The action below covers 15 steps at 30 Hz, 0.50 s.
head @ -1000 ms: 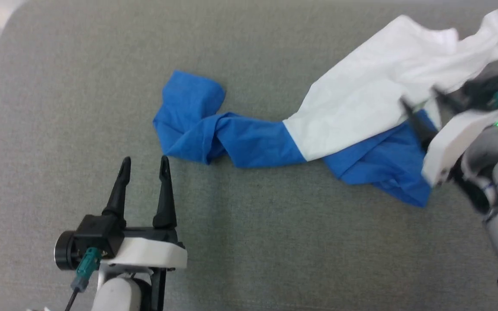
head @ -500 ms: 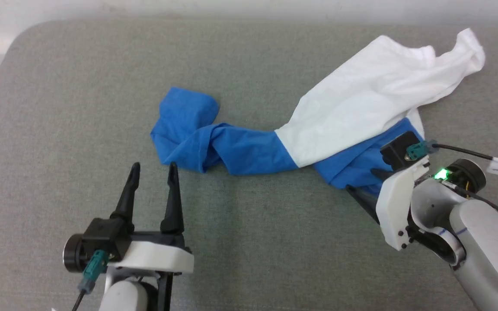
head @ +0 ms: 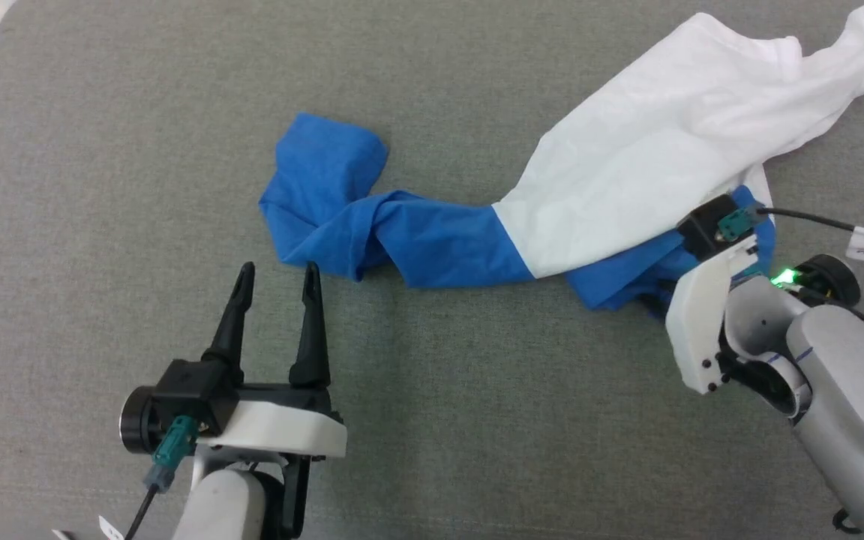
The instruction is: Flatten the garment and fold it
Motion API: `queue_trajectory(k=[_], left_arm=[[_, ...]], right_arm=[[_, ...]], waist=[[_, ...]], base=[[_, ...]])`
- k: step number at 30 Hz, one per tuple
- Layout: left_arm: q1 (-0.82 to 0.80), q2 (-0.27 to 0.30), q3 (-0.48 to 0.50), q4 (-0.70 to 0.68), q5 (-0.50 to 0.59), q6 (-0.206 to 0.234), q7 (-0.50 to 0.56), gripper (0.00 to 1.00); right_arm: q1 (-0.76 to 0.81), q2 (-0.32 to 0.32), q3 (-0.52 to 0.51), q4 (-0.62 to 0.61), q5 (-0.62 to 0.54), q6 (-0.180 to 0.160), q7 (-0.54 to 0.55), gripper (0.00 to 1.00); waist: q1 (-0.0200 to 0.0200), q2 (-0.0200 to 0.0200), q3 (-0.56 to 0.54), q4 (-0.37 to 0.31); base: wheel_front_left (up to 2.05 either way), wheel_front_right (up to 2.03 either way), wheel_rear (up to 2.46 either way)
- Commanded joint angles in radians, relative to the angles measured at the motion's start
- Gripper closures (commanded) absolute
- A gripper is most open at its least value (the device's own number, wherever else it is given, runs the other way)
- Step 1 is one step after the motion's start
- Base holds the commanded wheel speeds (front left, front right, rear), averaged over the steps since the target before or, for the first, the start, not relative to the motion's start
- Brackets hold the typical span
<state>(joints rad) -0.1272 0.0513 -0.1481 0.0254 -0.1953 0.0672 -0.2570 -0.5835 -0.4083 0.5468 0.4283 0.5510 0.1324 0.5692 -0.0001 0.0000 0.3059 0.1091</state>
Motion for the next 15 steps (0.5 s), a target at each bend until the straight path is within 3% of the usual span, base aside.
queue_trajectory(k=[1,9,15], left_arm=[[-0.013,-0.001,0.001,0.003,-0.005,0.007,-0.005,0.00],[0.005,-0.001,0.017,0.017,0.007,0.000,-0.005,0.00],[0.036,-0.001,0.033,0.022,0.013,-0.005,-0.005,0.00]], right_arm=[[0.044,0.009,0.033,0.051,0.006,-0.002,0.012,1.00],[0.055,-0.004,0.000,-0.054,0.015,-0.002,-0.210,1.00],[0.118,-0.014,-0.118,-0.181,-0.013,-0.002,-0.334,1.00]], waist=[[0.0001,0.0000,-0.008,-0.008],[0.0001,0.0000,-0.074,-0.051],[0.0001,0.0000,-0.133,-0.092]], base=[[0.00,0.00,0.00],[0.00,0.00,0.00],[0.00,0.00,0.00]])
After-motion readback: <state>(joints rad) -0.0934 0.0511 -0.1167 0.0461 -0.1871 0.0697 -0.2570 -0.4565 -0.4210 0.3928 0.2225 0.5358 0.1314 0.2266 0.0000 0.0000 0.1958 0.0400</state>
